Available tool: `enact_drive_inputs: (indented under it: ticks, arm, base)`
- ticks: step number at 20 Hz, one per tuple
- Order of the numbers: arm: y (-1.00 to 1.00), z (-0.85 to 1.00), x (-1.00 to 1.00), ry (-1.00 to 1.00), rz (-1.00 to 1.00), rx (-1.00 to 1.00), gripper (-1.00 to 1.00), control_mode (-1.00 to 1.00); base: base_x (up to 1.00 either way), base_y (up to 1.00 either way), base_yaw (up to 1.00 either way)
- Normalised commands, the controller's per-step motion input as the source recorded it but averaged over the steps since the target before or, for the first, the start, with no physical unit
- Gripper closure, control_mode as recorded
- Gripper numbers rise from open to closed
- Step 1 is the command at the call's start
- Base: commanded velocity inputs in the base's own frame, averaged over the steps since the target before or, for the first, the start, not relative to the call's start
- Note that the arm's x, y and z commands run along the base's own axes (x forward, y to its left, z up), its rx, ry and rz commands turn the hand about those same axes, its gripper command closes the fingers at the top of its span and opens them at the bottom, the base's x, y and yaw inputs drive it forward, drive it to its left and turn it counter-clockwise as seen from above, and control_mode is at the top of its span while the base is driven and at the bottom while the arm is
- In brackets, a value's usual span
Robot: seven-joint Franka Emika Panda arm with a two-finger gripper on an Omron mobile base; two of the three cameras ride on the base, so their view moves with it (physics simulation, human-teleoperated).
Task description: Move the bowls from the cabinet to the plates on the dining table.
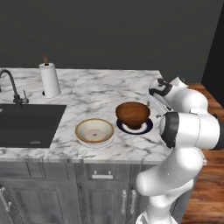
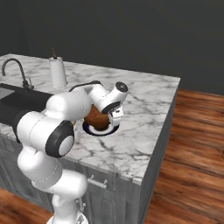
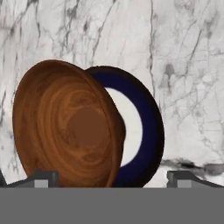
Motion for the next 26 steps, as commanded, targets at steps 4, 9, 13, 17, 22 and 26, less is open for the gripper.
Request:
enact_drive_inputs:
  ticks: [4, 9, 13, 17, 22, 26]
  arm:
    - [0.0, 0.45, -0.02, -0.03, 0.0, 0.0, -1.0, -1.0]
    - [-0.02, 0.34, -0.04, -0.04, 0.0, 0.01, -1.0, -1.0]
    - [-0.03, 0.33, -0.05, -0.04, 0.0, 0.02, -1.0, -1.0]
    - [-0.03, 0.34, -0.05, -0.04, 0.0, 0.01, -1.0, -1.0]
    - [-0.01, 0.37, -0.06, -0.03, 0.0, 0.01, -1.0, -1.0]
    - [0.0, 0.37, -0.07, -0.02, 0.0, 0.02, -1.0, -1.0]
  base:
    - [0.0, 0.0, 0.0]
    - [0.0, 0.0, 0.0]
    - [0.0, 0.0, 0.0]
    - [0.0, 0.0, 0.0]
    - [0.0, 0.0, 0.0]
    - [0.0, 0.0, 0.0]
